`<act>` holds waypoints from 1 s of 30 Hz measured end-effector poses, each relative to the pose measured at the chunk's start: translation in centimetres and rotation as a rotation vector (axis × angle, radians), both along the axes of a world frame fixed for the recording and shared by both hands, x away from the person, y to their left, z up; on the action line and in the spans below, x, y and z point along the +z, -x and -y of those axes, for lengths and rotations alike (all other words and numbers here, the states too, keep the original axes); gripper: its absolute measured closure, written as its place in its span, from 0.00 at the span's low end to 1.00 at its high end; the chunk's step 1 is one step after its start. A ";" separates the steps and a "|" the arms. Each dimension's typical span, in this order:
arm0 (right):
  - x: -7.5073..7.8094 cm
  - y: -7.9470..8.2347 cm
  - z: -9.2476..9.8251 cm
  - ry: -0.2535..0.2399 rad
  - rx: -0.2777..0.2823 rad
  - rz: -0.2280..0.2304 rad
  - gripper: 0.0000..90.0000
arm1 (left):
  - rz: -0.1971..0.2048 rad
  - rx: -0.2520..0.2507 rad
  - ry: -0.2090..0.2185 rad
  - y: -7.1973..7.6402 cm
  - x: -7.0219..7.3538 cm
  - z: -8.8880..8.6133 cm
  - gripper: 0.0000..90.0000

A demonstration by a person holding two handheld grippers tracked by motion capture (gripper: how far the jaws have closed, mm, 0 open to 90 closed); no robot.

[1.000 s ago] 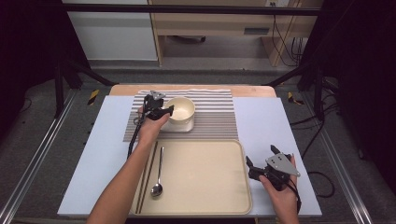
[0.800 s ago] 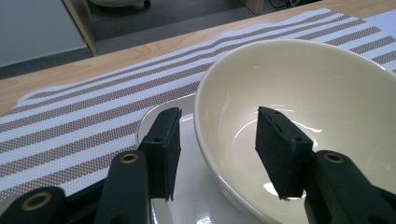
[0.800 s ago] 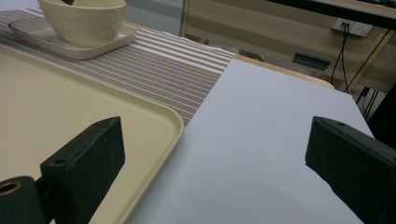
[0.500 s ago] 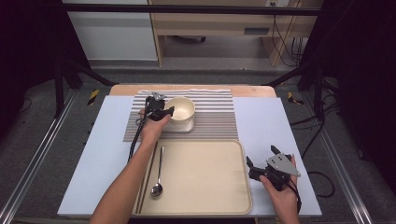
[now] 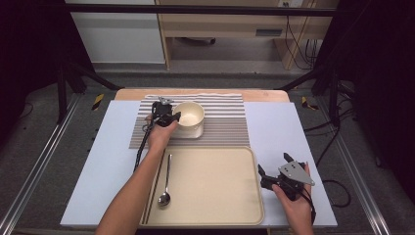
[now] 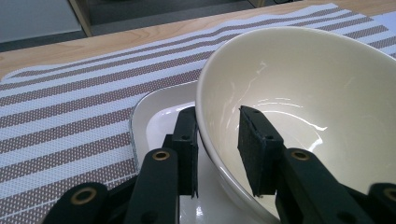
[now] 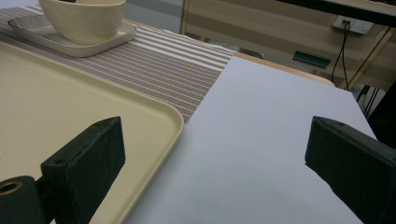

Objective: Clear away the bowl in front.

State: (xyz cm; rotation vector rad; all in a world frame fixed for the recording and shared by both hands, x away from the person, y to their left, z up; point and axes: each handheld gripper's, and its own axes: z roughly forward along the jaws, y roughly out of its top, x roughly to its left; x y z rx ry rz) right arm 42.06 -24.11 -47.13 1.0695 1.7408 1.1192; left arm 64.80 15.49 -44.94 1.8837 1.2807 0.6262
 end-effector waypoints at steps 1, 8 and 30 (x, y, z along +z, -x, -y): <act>0.0 0.0 0.0 0.000 0.000 0.000 0.06 | -0.001 0.002 0.000 0.0 0.0 0.0 0.78; 0.0 0.0 0.0 -0.002 -0.001 0.000 0.06 | -0.005 0.023 0.000 -0.1 0.0 0.0 0.82; 0.0 -0.1 0.1 0.002 -0.005 -0.002 0.06 | 0.010 0.044 0.043 0.3 0.7 -0.1 0.92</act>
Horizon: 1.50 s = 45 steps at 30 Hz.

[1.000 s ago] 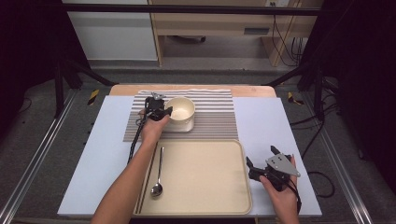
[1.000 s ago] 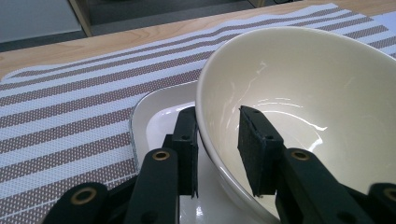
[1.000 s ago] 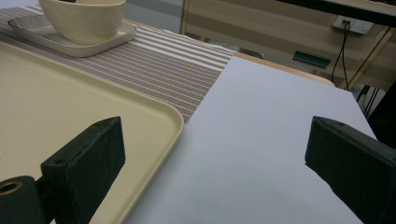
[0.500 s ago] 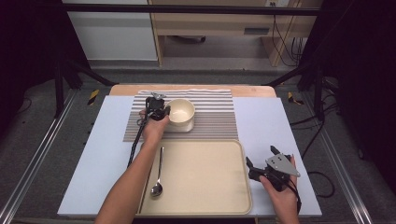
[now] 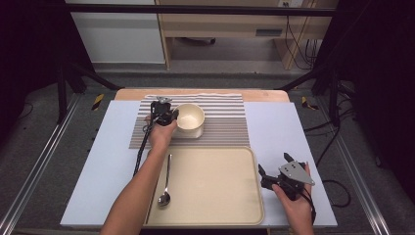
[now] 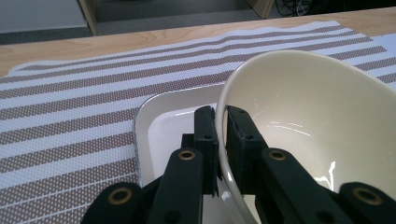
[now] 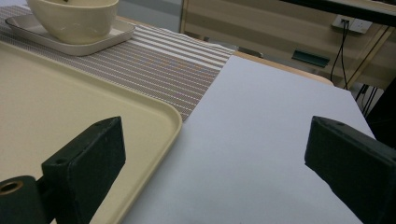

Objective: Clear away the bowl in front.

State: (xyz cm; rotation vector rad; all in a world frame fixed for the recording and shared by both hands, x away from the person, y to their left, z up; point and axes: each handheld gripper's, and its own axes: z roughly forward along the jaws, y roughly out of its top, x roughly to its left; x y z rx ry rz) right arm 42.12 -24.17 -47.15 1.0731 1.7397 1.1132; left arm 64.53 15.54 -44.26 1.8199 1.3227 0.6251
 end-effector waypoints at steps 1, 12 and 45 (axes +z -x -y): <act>0.0 0.0 0.0 0.001 0.000 0.000 0.06 | 0.002 -0.001 -0.004 0.0 0.0 0.0 0.92; 0.0 0.0 -0.1 0.003 0.003 0.000 0.06 | 0.014 0.000 0.011 0.4 0.1 -0.6 0.92; 0.0 -0.3 -0.7 0.008 0.009 0.001 0.06 | 0.017 -0.164 0.054 10.3 2.6 -0.7 0.92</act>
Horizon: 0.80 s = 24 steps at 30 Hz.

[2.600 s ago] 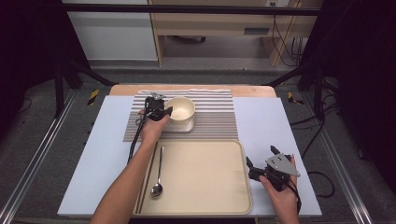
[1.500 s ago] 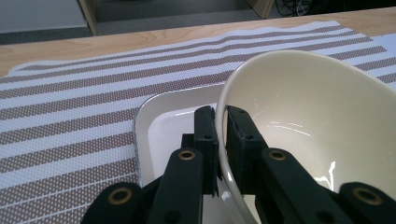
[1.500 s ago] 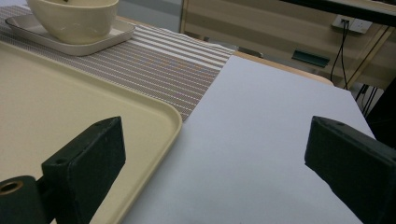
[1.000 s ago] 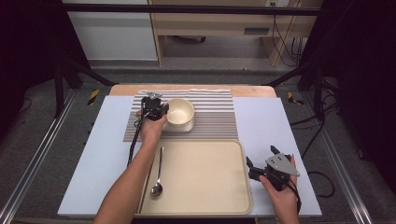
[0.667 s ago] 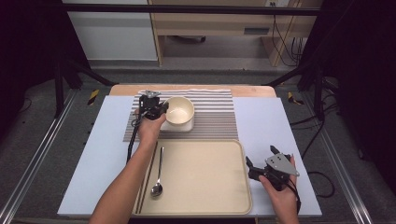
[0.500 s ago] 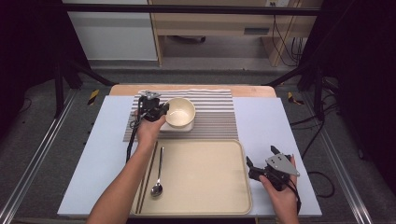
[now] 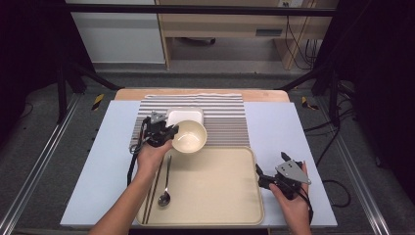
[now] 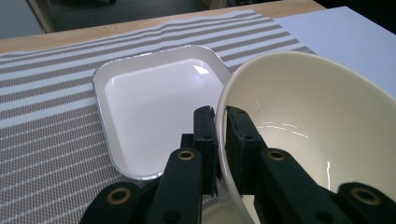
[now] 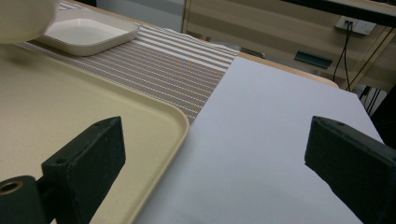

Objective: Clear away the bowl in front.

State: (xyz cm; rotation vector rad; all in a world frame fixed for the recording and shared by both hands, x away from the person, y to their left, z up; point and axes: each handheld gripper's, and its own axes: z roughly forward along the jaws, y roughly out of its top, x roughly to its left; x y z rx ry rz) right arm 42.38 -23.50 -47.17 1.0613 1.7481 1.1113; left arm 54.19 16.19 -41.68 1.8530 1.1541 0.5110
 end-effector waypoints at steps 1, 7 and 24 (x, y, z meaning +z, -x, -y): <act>0.0 0.0 0.1 0.001 0.000 0.002 0.06 | 0.000 -0.005 0.003 0.5 -0.2 0.0 0.92; 0.2 0.0 0.7 -0.022 -0.021 0.003 0.06 | -0.015 -0.044 0.004 2.9 -0.8 0.1 0.92; 0.2 0.0 1.0 -0.026 -0.027 0.004 0.06 | -0.025 -0.083 0.003 6.5 -1.4 -0.5 0.92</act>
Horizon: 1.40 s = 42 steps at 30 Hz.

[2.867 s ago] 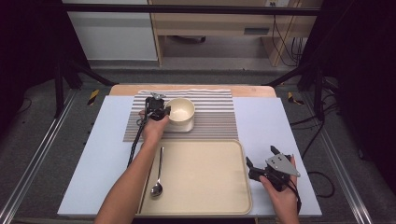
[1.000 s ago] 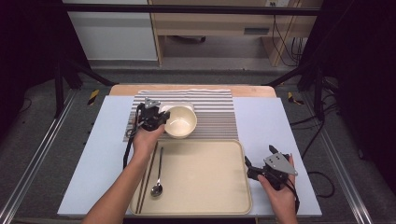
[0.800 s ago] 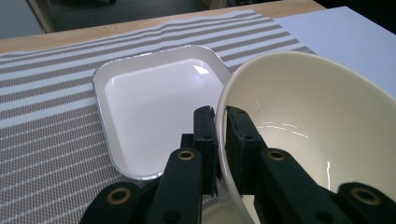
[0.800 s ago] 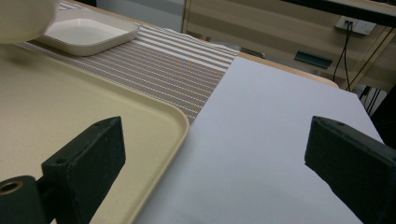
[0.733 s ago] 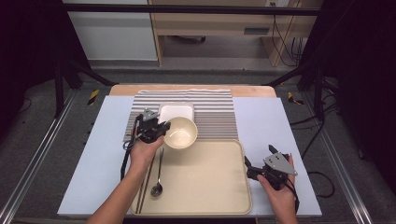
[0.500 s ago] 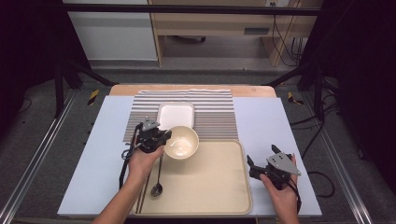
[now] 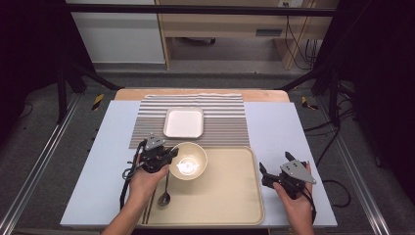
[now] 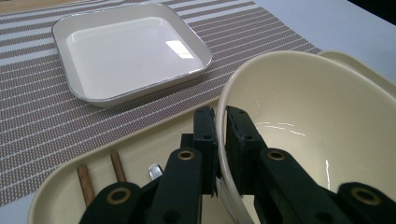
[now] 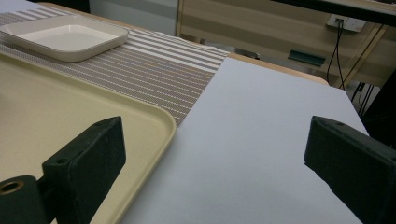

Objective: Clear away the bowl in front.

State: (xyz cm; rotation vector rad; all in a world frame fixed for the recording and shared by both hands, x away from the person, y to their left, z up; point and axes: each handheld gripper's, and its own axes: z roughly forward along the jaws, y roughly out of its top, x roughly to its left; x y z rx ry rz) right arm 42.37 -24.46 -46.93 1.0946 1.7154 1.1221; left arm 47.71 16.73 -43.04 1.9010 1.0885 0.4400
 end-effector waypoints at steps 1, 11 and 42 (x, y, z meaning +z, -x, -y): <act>0.0 0.0 0.1 -0.002 -0.002 0.000 0.06 | -0.006 -0.002 0.001 0.1 -0.1 0.0 0.92; 0.1 0.1 0.2 -0.006 -0.002 0.002 0.06 | -0.018 -0.031 0.004 1.3 -0.3 0.0 0.92; 0.0 0.1 0.2 -0.004 -0.002 -0.001 0.06 | -0.098 -0.065 0.026 0.7 -1.7 -0.8 0.91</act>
